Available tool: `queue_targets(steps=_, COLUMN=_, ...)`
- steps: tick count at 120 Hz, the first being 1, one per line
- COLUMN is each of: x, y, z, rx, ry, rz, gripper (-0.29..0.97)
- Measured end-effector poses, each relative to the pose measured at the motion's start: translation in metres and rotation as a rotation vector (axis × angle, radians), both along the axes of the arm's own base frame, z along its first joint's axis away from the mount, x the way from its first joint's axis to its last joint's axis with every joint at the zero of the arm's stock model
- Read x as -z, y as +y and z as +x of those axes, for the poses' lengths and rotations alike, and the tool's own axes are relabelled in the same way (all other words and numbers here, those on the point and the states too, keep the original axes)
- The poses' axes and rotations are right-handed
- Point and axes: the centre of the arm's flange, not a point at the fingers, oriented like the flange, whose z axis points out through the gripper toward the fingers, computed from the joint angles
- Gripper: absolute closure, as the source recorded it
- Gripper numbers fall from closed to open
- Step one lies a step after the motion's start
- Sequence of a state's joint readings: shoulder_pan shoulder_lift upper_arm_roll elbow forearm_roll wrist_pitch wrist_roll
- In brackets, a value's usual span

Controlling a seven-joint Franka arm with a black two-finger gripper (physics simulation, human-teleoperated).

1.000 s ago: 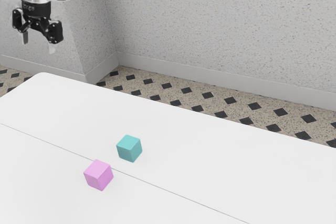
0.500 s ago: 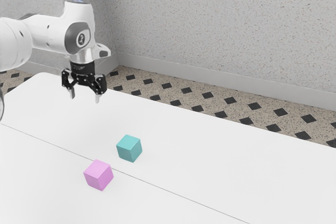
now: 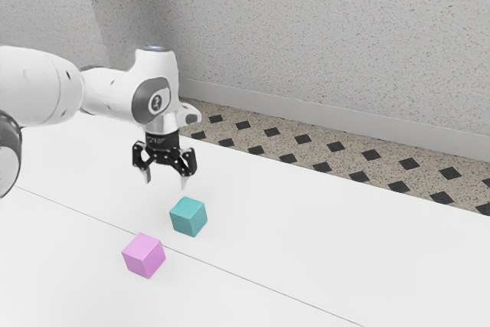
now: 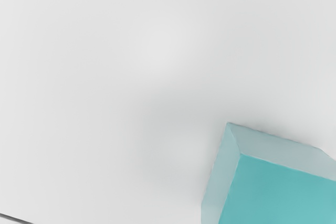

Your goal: Pick up the blue block with one arm, and put the blue block on the pink block with one arm

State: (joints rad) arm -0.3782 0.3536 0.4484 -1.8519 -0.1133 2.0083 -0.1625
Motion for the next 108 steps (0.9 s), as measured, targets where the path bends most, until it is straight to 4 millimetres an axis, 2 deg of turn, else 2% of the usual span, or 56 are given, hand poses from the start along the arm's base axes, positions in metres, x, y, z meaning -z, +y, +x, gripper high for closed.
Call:
queue_targets(steps=10, x=0.007, y=-0.013, z=-0.006, rx=0.009, ry=0.006, rz=-0.004, gripper=0.0)
queue_targets(steps=27, x=0.011, y=-0.005, z=-0.043, rx=-0.033, ry=0.029, rz=-0.023, gripper=0.0)
queue_targets(steps=42, x=0.014, y=-0.008, z=-0.054, rx=-0.04, ry=0.023, rz=-0.019, gripper=0.0)
queue_targets(steps=52, x=0.016, y=-0.009, z=-0.049, rx=-0.038, ry=0.016, rz=-0.006, gripper=0.0)
queue_targets(steps=68, x=0.015, y=-0.024, z=-0.022, rx=0.009, ry=-0.018, rz=0.028, gripper=0.0)
queue_targets(steps=79, x=0.023, y=-0.04, z=-0.014, rx=0.045, ry=-0.015, rz=0.032, gripper=0.0)
queue_targets(steps=94, x=0.043, y=-0.037, z=-0.007, rx=0.049, ry=0.006, rz=0.026, gripper=0.0)
queue_targets(steps=108, x=0.048, y=-0.051, z=0.004, rx=0.081, ry=0.0, rz=0.02, gripper=0.0)
